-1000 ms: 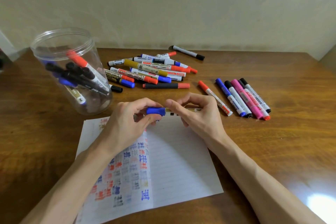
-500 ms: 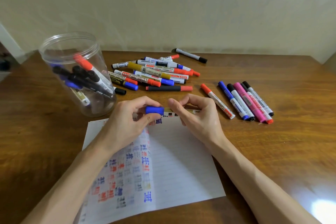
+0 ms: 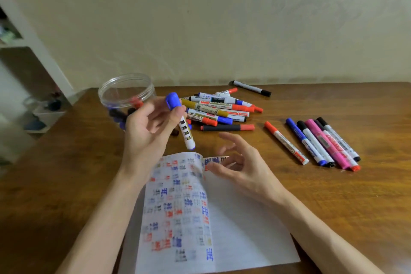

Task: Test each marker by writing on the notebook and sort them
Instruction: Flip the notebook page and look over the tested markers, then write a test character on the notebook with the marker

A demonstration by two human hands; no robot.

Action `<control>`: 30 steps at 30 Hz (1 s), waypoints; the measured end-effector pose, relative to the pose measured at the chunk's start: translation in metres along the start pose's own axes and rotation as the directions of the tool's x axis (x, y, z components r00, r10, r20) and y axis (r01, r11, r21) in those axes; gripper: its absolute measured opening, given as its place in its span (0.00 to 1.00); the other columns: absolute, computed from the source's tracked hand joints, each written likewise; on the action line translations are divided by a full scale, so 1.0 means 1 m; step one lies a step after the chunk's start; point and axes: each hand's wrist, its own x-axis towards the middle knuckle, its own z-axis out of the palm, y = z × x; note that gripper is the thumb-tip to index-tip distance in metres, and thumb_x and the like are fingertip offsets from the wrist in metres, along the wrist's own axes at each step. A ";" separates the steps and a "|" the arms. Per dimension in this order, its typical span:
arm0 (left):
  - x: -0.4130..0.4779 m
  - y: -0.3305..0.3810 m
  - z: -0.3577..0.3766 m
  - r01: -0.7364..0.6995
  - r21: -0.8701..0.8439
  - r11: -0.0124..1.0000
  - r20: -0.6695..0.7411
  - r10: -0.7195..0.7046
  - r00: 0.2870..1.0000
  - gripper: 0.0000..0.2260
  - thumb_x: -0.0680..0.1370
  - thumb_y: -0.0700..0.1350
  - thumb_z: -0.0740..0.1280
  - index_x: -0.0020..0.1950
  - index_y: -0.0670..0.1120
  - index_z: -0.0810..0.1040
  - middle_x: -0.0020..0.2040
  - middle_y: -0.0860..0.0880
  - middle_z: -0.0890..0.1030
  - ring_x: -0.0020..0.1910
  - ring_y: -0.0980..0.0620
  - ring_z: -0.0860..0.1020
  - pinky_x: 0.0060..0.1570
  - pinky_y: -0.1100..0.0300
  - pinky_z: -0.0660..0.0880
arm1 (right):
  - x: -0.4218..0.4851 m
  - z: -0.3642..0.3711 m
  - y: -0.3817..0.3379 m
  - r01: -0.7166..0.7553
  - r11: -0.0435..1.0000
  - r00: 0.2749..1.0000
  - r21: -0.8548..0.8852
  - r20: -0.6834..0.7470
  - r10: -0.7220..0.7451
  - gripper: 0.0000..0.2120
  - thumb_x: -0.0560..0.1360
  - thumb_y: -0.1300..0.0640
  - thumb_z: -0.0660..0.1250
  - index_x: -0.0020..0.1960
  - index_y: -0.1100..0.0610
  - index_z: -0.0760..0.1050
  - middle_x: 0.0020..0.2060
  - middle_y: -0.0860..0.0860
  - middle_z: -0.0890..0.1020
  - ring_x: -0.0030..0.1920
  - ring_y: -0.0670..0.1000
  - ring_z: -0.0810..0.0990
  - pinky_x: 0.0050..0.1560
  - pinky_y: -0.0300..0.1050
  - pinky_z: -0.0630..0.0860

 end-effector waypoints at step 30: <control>0.052 0.017 -0.057 -0.126 0.614 0.779 -0.112 0.244 0.963 0.09 0.81 0.45 0.70 0.61 0.49 0.80 0.56 0.52 0.84 0.56 0.57 0.82 0.57 0.58 0.81 | -0.007 0.019 -0.007 0.220 0.911 0.952 -0.348 0.282 -0.122 0.16 0.76 0.40 0.75 0.62 0.41 0.81 0.65 0.36 0.74 0.67 0.38 0.69 0.70 0.44 0.71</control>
